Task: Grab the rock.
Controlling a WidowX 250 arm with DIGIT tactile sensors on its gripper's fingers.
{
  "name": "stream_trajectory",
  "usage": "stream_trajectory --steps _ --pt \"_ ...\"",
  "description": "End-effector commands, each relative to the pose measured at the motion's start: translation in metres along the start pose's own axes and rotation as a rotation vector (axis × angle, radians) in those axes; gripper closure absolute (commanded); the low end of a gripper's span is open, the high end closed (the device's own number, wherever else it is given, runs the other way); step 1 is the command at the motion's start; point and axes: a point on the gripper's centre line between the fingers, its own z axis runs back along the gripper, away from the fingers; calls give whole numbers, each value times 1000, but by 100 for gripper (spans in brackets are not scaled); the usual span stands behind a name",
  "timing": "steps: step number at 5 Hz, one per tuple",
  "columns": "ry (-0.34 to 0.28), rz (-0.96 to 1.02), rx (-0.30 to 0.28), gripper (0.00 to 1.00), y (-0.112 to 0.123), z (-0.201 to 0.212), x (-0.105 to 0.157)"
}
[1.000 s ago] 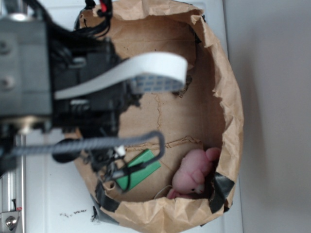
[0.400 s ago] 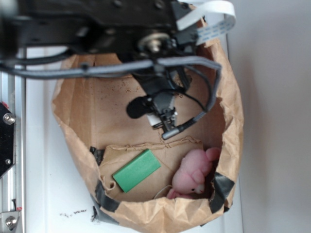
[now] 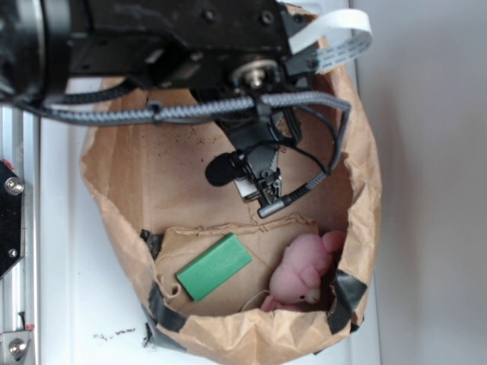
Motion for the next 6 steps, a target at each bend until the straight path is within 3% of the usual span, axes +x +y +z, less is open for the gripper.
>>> stream_trajectory --steps 1,2,3,5,6 --pt "-61 16 -17 0 6 16 13" --pt "-36 35 -29 0 1 -14 21" --pt "-77 56 -33 0 -7 -39 29" --pt "-99 42 -61 0 -5 -40 28" --pt "-125 69 -33 0 -9 -47 35"
